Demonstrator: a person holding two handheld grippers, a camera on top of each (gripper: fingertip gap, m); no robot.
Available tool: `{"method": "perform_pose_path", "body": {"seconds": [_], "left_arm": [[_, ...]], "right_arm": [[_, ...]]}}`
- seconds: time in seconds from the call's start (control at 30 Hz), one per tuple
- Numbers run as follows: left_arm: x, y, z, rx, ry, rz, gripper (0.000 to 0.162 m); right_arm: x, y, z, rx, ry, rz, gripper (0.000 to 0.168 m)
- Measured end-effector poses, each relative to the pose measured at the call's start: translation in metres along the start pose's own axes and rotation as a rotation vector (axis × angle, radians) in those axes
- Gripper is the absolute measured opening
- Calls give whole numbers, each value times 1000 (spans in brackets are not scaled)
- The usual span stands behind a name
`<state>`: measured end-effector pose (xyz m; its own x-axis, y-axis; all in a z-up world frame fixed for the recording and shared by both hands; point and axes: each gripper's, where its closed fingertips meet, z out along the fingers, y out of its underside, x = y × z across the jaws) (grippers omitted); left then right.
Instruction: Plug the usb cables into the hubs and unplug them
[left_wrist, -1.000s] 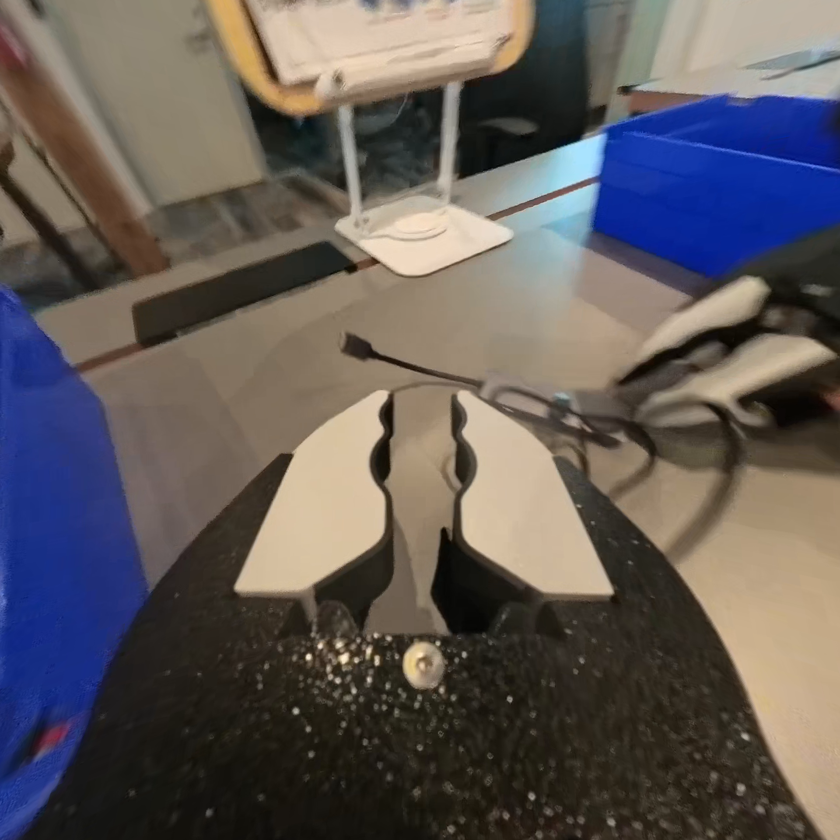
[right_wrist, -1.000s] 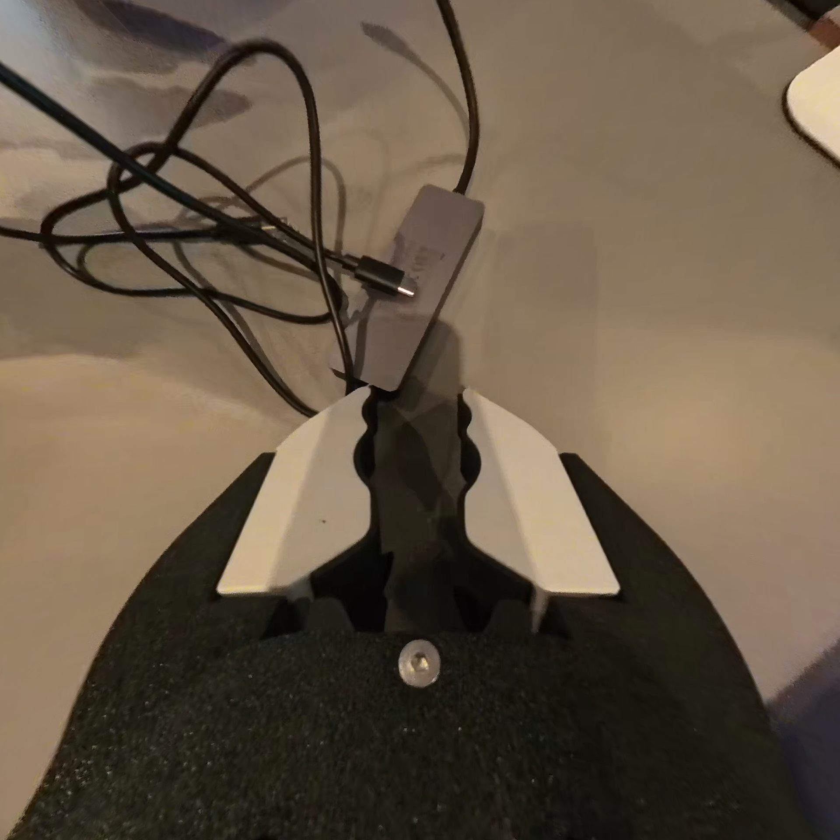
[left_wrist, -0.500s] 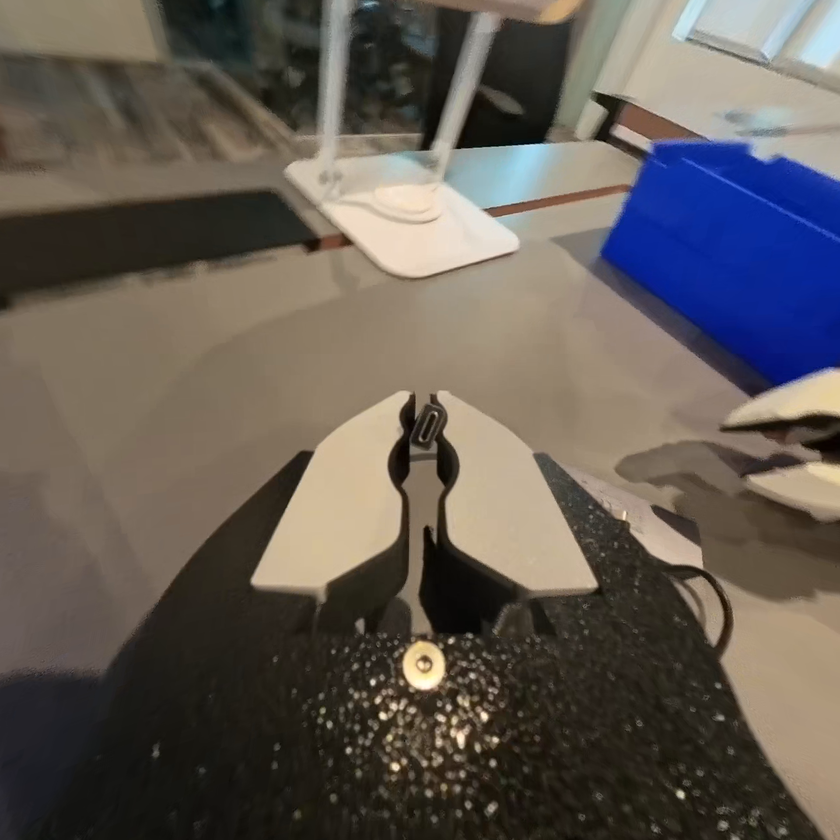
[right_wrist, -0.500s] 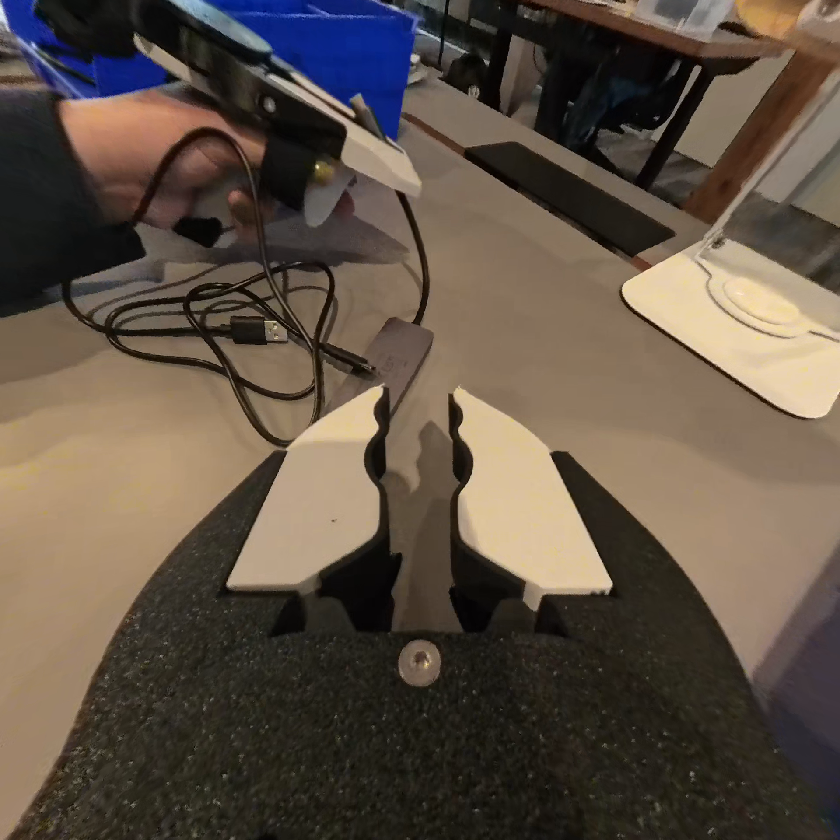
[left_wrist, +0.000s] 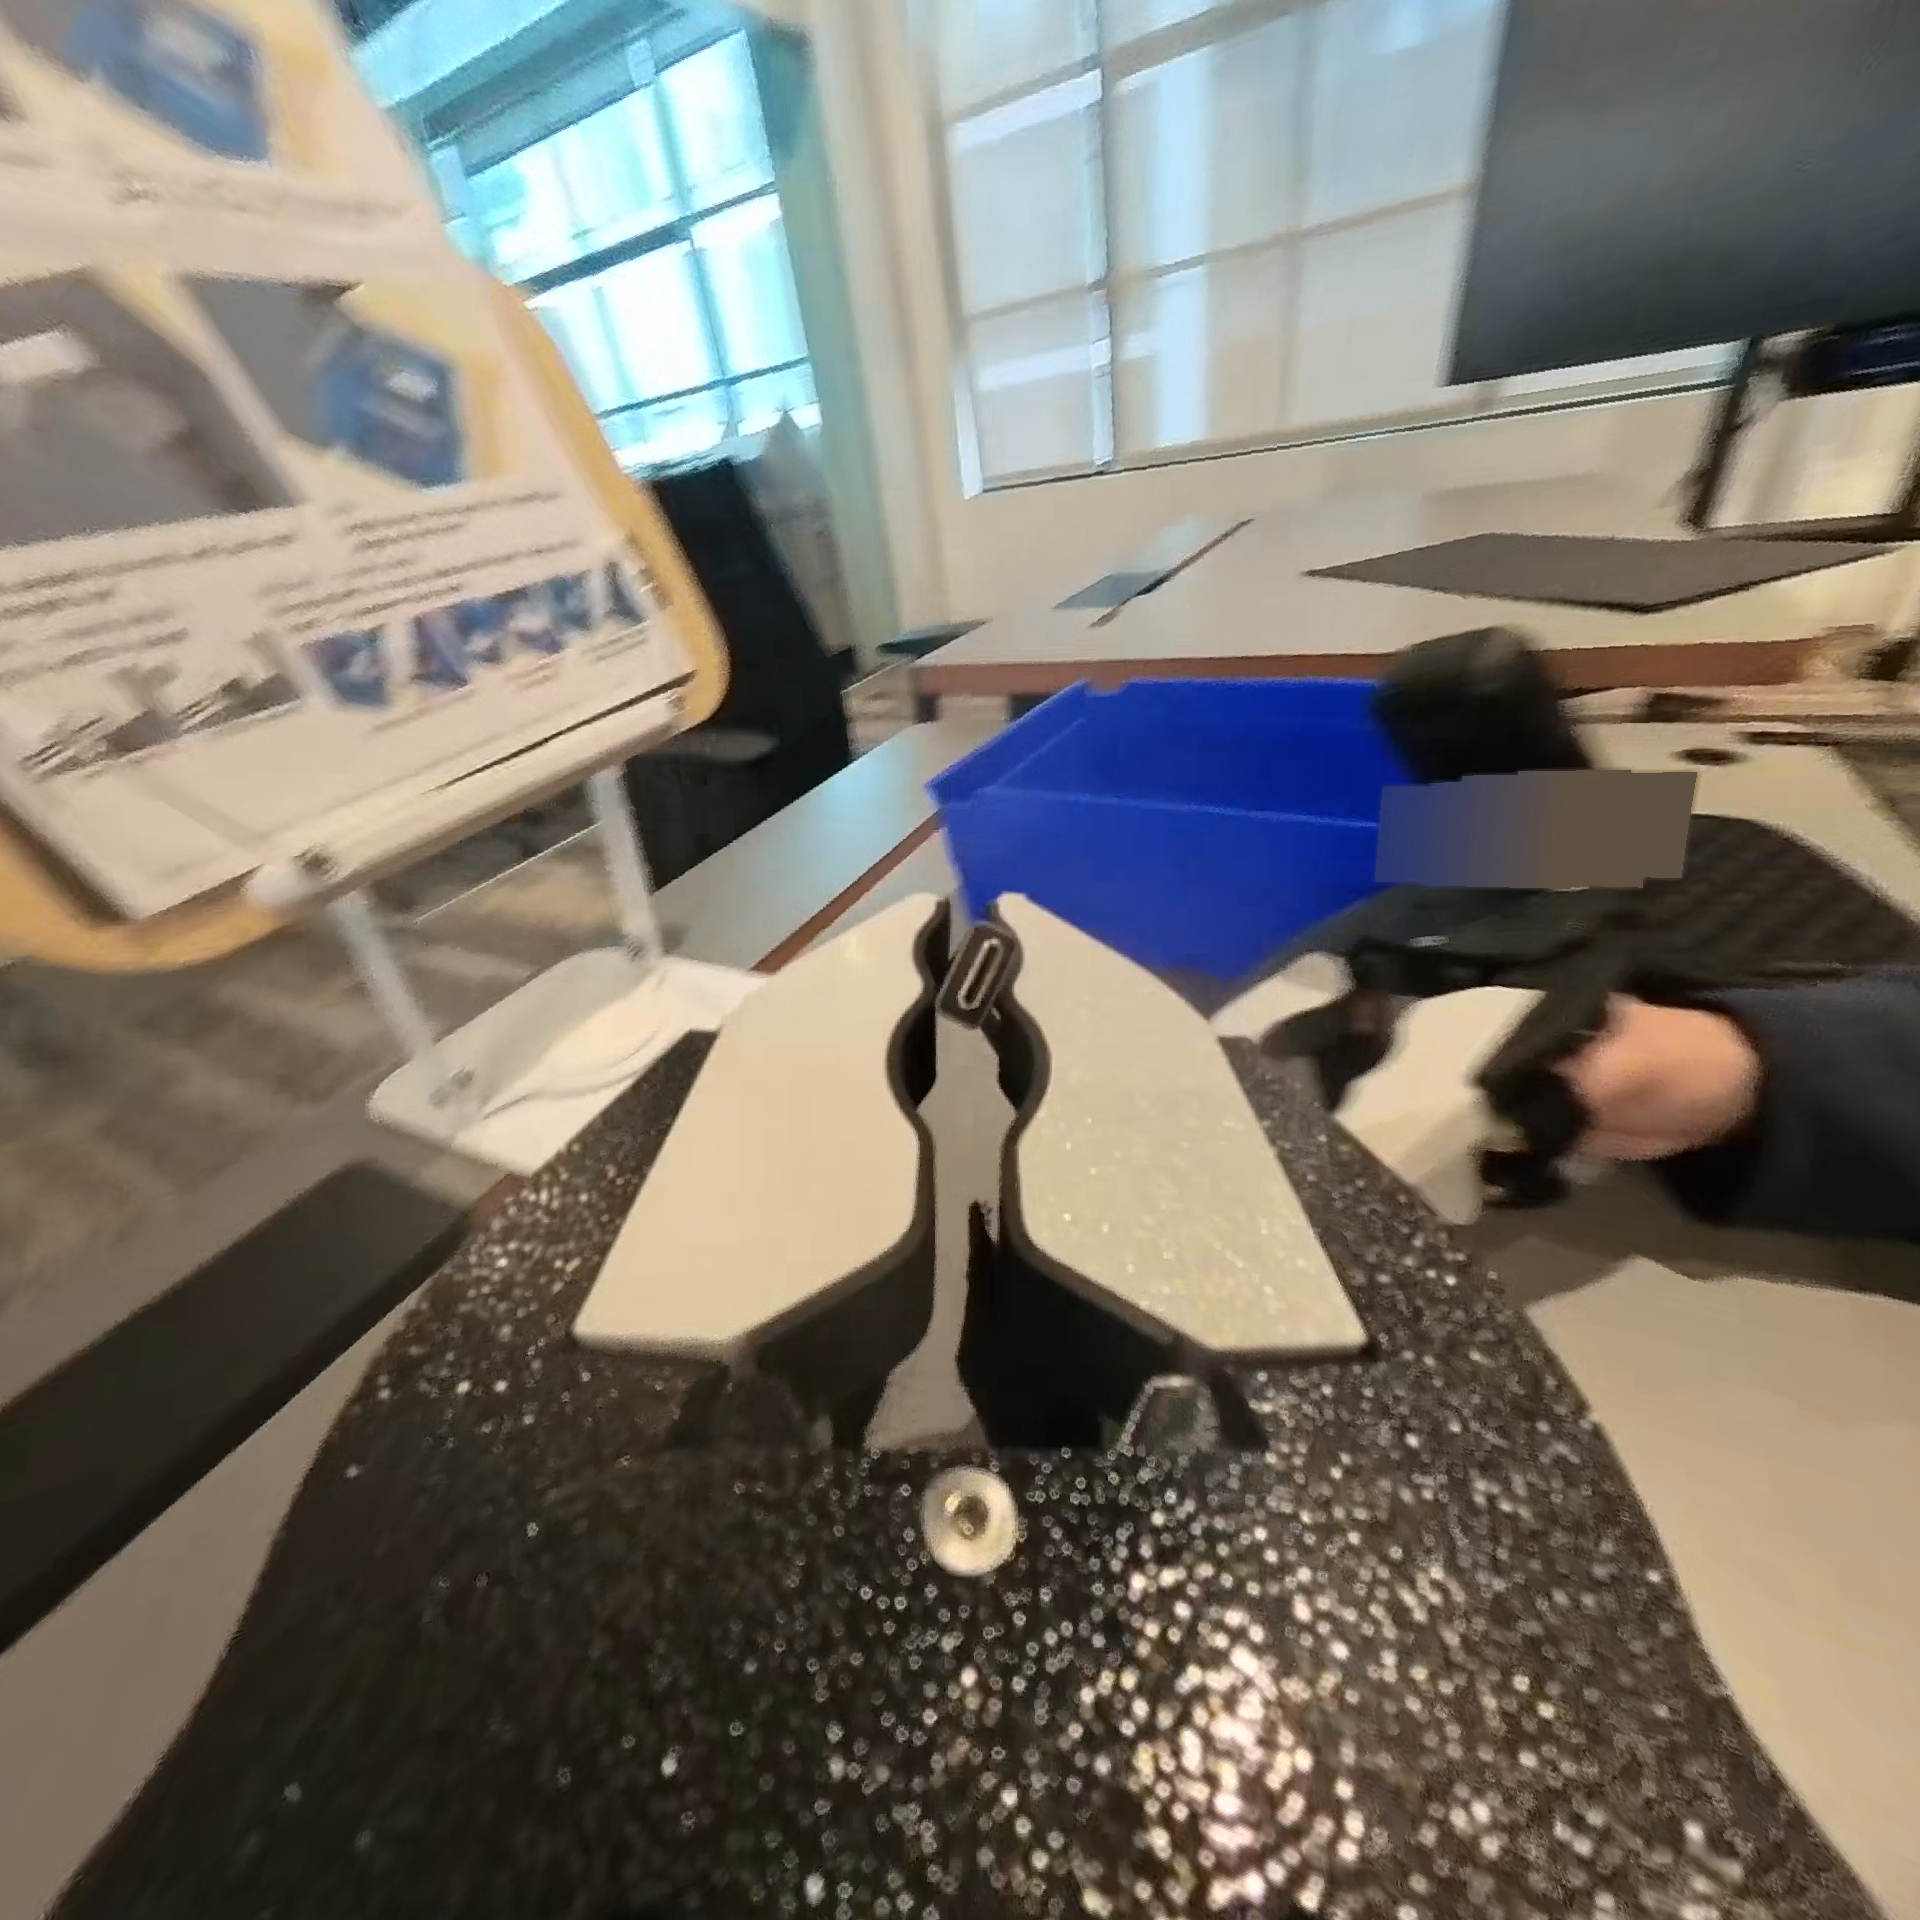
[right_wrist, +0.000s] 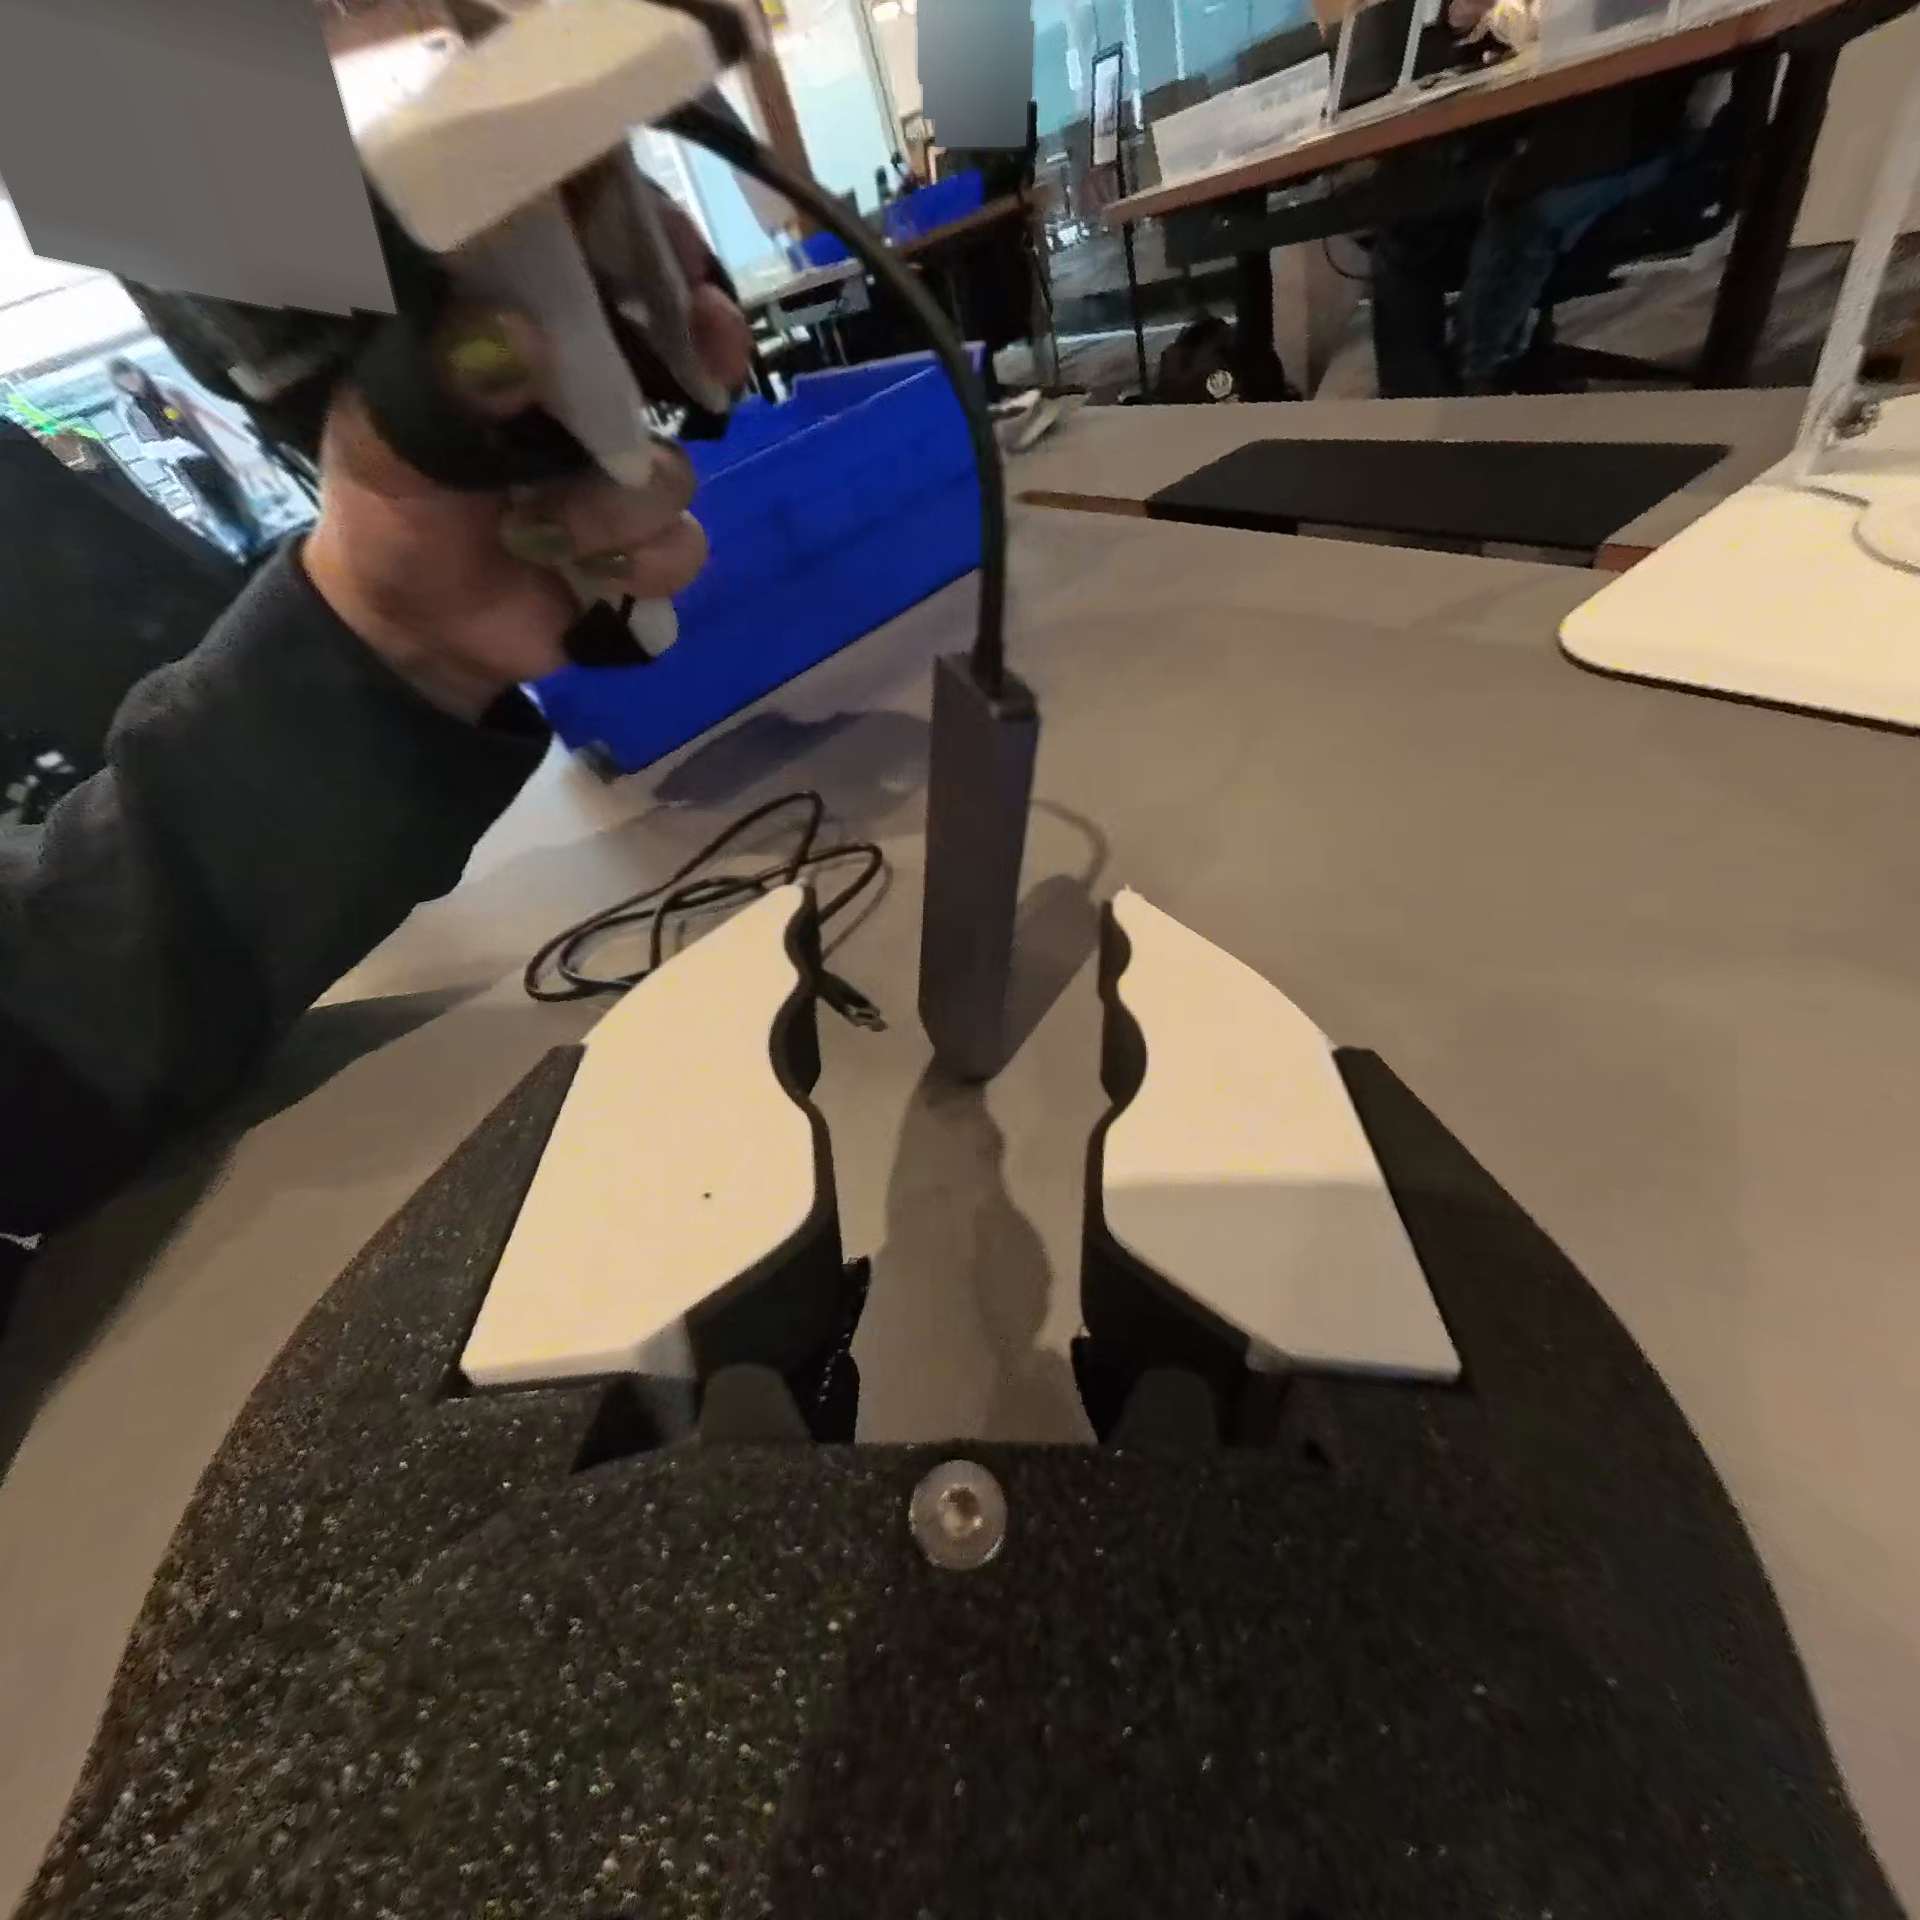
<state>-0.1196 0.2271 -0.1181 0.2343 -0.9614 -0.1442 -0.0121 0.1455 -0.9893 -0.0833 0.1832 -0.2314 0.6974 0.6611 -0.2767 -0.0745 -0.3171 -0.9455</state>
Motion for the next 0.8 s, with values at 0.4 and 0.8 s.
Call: {"method": "perform_pose_path", "body": {"seconds": [0.4,0.8], "left_arm": [[46,-14,-8,111,269,82,6],[46,-37,-8,233,184,98,6]], "right_arm": [[-22,4,6,-26,-87,-212,63],[-22,-9,5,82,-39,-188,33]]}}
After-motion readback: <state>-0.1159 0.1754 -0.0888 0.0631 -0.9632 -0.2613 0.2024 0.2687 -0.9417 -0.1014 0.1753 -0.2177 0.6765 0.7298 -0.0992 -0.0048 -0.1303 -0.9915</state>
